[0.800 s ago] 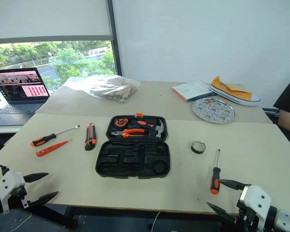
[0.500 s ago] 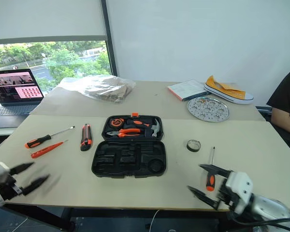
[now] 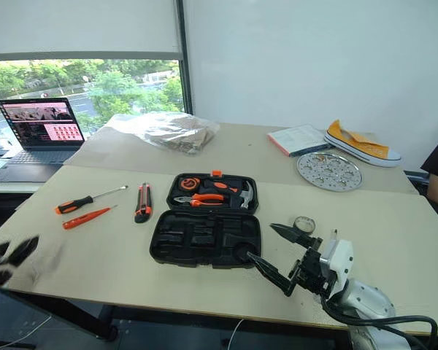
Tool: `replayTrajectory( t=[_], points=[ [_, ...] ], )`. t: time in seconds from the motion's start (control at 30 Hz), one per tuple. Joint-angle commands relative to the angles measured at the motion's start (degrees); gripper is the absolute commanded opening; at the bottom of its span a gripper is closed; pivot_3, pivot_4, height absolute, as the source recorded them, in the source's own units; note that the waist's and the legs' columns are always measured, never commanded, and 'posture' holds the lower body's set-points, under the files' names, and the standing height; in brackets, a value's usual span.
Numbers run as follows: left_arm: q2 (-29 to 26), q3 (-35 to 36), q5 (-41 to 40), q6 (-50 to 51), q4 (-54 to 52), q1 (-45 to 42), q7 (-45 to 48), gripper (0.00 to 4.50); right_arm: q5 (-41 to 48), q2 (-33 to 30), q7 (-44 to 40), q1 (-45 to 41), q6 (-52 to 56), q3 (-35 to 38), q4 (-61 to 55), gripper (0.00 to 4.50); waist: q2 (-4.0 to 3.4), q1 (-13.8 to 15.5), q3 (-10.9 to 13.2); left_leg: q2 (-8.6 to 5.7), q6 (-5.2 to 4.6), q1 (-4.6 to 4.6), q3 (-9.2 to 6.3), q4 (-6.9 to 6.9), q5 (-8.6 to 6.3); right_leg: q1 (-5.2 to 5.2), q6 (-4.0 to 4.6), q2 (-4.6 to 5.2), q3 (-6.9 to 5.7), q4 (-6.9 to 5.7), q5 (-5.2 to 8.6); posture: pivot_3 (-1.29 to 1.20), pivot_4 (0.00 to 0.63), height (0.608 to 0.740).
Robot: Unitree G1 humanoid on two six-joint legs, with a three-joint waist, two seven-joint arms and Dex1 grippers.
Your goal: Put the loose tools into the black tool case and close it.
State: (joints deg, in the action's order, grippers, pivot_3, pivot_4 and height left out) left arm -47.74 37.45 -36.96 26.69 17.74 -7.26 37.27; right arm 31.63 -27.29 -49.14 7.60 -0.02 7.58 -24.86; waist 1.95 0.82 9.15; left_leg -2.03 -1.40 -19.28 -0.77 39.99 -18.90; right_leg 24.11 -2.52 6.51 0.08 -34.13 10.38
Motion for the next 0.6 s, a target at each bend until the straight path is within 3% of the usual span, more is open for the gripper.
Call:
replayTrajectory(
  t=[0.03, 0.13, 0.27, 0.6],
  points=[
    [-5.5, -10.2, 9.3, 0.5, 16.3, -14.6, 0.6, 4.50, -0.5, 0.0, 0.8, 0.0, -1.6, 1.5, -0.6, 4.43, -0.10, -0.6, 0.0, 0.03, 0.04, 0.05, 0.03, -0.05, 0.03, 0.00, 0.03, -0.05, 0.06, -0.03, -0.02, 0.00, 0.150, 0.740],
    [-7.4, -17.7, 17.8, -3.9, 33.2, -28.8, 0.0, 4.50, -0.9, -0.3, 1.3, 0.2, -2.0, 2.0, -0.6, 4.43, -0.12, -1.4, 0.0, 0.13, 0.20, 0.05, 0.03, -0.14, 0.14, 0.08, 0.19, -0.25, 0.01, -0.07, -0.07, 0.00, 0.150, 0.740],
    [-5.6, -24.6, 26.0, -8.8, 48.9, -42.0, -1.4, 4.50, -1.2, -0.5, 2.6, 2.8, -2.6, 4.3, -2.5, 4.43, -0.07, -2.2, 0.0, 0.17, 0.21, -0.02, 0.07, -0.13, 0.14, 0.18, 0.20, -0.27, 0.03, -0.44, -0.08, 0.00, 0.150, 0.740],
    [-0.6, -24.6, 30.8, -14.4, 58.4, -48.8, -6.5, 4.50, -2.0, 0.2, 6.1, 10.9, -3.4, 9.2, -7.2, 4.43, -0.05, -1.5, 0.0, 0.05, 0.04, -0.09, 0.25, -0.09, 0.00, 0.25, -0.06, -0.04, 0.03, -0.33, 0.08, 0.00, 0.150, 0.740]
  ],
)
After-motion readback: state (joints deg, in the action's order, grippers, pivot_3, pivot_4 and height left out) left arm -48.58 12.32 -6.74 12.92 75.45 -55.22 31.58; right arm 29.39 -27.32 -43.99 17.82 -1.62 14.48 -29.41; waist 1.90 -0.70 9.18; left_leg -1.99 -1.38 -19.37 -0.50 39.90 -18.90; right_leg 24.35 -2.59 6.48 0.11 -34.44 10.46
